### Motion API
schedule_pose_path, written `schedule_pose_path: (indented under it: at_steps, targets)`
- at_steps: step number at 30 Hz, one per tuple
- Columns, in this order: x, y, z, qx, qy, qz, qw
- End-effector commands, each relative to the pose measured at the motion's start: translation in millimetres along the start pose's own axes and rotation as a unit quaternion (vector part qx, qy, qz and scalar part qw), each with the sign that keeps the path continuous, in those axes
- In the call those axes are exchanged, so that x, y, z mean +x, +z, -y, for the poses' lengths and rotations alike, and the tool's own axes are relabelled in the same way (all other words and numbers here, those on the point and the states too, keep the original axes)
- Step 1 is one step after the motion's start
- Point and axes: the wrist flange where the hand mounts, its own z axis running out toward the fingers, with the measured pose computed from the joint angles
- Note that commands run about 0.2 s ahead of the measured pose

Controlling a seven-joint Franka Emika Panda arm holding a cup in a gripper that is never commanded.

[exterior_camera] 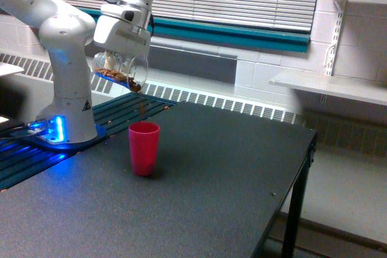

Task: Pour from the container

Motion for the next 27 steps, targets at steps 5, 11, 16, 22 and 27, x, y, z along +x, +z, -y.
schedule_pose_path:
  at_steps: [5, 11, 16, 22, 27]
  targets:
    - [-7.8, 8.6, -0.6, -0.014, -0.015, 0.01, 0.9997]
    - [-7.1, 9.4, -0.1, -0.018, -0.02, 0.012, 0.9996]
    - [-6.0, 9.6, 1.6, -0.02, -0.024, 0.013, 0.9994]
    - [-5.7, 11.4, 4.4, -0.023, -0.03, 0.017, 0.9992]
    - [-4.0, 11.9, 6.1, -0.026, -0.034, 0.019, 0.9989]
